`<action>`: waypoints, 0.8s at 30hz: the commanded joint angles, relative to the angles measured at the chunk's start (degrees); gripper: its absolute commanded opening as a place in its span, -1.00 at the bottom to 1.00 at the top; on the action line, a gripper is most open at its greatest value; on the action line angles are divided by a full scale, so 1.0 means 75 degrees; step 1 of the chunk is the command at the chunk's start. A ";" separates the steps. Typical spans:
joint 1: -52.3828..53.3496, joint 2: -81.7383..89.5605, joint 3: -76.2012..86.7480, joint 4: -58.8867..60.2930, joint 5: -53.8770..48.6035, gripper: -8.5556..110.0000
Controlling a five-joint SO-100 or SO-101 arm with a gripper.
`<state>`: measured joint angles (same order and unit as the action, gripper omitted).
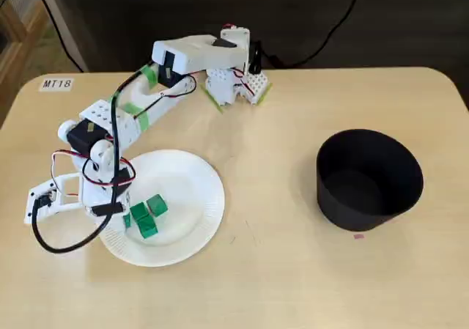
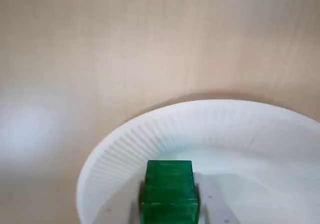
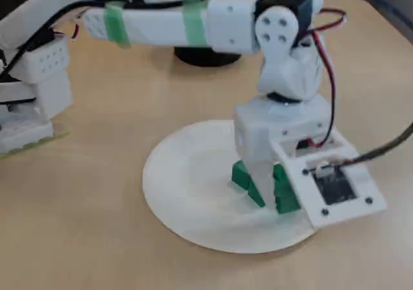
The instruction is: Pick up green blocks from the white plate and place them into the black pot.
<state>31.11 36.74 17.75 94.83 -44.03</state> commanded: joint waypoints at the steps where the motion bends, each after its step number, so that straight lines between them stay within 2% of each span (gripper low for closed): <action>1: -0.0480 0.2086 -0.0375 0.0047 0.0621 -0.90; 6: -0.1605 0.4992 0.0480 0.0059 0.2215 -0.90; 9: -0.3141 0.6176 0.1418 0.0047 0.3176 -0.90; 13: -0.5590 0.6516 0.1746 -0.0105 0.4184 -0.90; 18: -0.7594 0.6457 0.2391 -0.0984 0.4605 -0.90; 24: -0.8227 0.6938 0.4629 -0.1570 0.4629 -0.90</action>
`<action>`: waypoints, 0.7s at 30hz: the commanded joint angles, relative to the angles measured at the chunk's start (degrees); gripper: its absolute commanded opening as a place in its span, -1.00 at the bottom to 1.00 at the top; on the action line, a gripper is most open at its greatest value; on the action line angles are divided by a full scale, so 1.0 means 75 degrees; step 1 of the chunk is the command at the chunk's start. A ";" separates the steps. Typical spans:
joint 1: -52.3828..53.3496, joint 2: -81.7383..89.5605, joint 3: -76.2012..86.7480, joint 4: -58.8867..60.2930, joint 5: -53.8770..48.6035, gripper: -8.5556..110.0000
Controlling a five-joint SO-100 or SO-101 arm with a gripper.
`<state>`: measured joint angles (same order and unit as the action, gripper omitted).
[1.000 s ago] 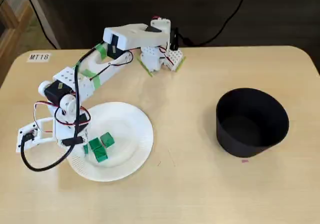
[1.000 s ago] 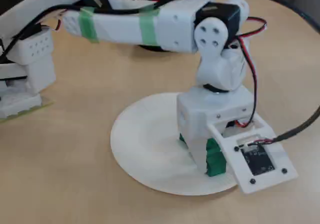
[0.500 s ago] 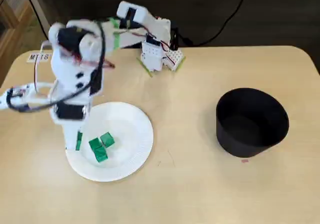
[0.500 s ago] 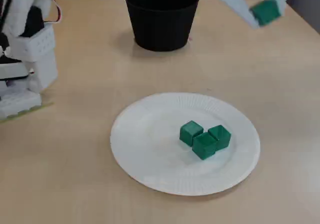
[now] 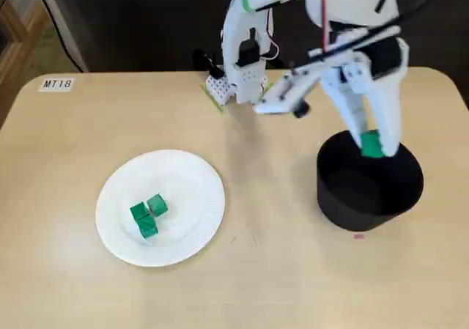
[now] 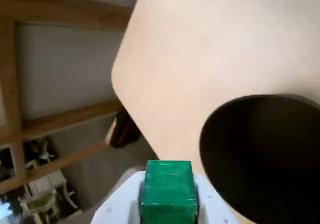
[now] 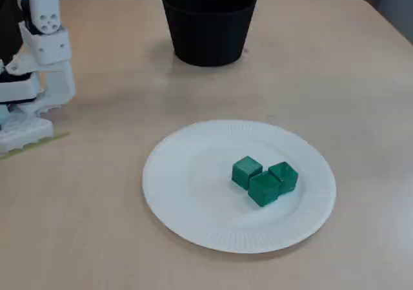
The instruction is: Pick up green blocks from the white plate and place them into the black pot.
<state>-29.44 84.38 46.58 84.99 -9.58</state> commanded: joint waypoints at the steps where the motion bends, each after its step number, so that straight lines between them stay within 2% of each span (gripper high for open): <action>1: -0.0199 0.0727 0.1230 -0.0387 0.0023 -0.90; 7: -0.0504 0.0891 0.2695 -0.0832 -0.0035 -0.90; 19: -0.1113 0.0844 0.3996 -0.1230 0.0281 -0.90; 21: -0.1184 0.0844 0.4102 -0.1301 0.0246 -0.77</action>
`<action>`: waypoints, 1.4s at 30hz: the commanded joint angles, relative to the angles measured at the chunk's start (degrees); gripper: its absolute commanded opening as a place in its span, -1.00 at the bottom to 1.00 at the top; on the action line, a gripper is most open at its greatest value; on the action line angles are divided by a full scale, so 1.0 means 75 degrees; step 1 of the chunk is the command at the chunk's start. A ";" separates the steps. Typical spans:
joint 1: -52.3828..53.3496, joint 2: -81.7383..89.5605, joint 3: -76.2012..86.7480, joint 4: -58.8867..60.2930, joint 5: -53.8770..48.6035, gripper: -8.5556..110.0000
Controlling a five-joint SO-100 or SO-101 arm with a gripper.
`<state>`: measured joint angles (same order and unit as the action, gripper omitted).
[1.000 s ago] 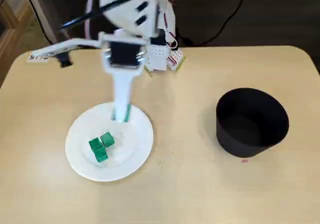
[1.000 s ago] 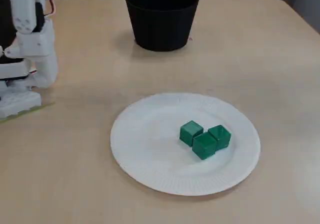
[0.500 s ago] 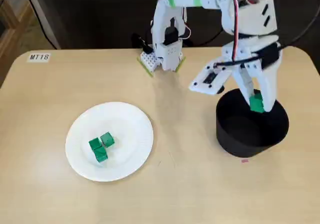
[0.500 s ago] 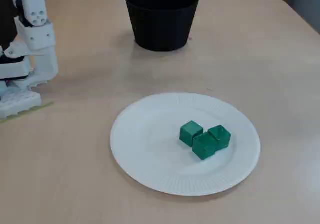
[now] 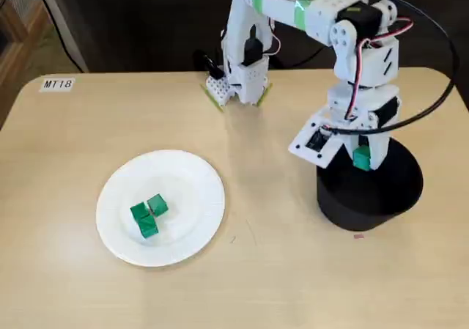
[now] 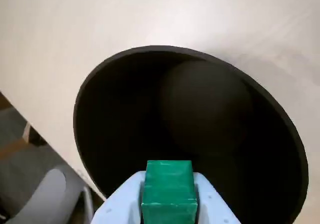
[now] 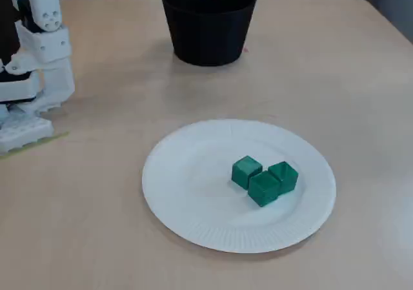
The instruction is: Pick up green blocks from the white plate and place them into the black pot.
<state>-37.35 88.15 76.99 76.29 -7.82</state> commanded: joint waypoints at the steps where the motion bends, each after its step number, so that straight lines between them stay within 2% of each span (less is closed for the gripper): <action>1: -0.0164 0.0387 0.0129 -0.0234 -0.0082 -0.67; 5: -0.0258 0.0574 0.0234 -0.0586 -0.0281 -0.33; 7: -0.0199 0.0656 0.0234 -0.0656 -0.0270 -0.27; 10: 0.0023 0.0762 0.0211 -0.0668 -0.0352 -0.34; 14: 0.0633 0.0961 0.0152 -0.0422 -0.0574 -0.90; 20: 0.2742 0.1781 0.0211 0.0445 -0.0187 -0.90; 25: 0.4512 0.2016 0.0387 0.0773 0.1488 -0.90; 31: 0.5672 0.1395 0.0527 0.0691 0.4242 -0.90; 34: 0.6211 0.0996 0.0434 0.0668 0.5098 -0.90; 37: 0.6773 0.0773 0.0410 0.0645 0.5789 -0.90; 42: 0.7605 0.0563 0.0352 0.0410 0.6047 -0.90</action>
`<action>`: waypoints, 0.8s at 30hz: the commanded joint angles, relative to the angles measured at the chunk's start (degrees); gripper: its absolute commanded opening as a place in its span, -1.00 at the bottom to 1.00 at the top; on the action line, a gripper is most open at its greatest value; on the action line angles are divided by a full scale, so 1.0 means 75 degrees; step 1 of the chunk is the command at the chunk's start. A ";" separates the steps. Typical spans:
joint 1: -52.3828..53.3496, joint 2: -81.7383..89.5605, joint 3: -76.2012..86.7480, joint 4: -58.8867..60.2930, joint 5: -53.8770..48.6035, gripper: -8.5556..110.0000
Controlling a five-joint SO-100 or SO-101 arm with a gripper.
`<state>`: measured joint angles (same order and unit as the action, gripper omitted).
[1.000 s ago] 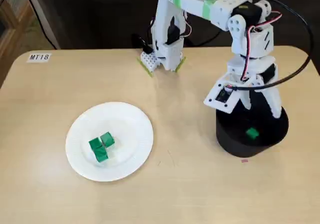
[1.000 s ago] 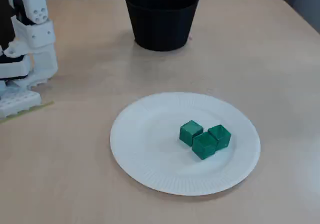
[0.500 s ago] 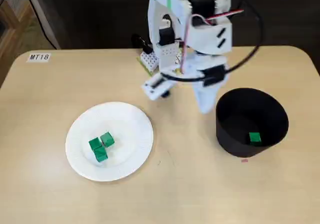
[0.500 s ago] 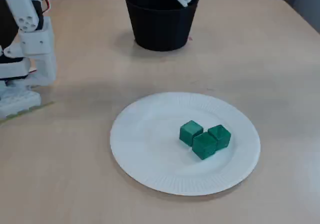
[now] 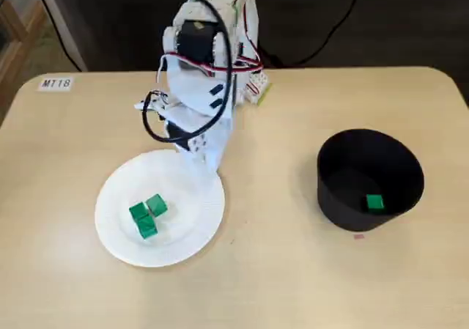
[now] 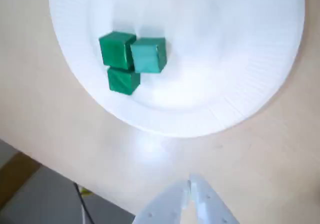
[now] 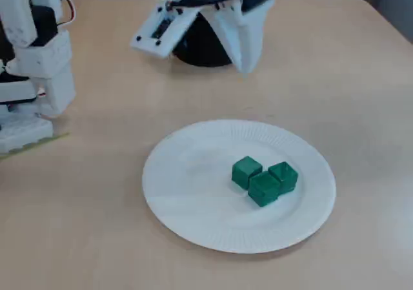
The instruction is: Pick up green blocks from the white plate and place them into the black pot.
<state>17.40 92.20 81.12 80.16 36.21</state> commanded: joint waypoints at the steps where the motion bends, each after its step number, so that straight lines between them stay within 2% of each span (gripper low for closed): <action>1: 0.0398 -0.0047 -0.0211 -0.0129 0.0246 -0.90; 5: 0.0609 -0.0340 -0.0352 0.0023 0.0398 -0.89; 9: 0.0633 -0.0656 -0.0527 0.0270 0.0340 -0.66; 12: 0.0656 -0.0984 -0.0855 0.0633 0.0164 -0.58; 24: 0.0844 -0.2777 -0.2543 0.1055 -0.0504 -0.45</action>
<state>22.85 73.12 67.59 87.01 33.75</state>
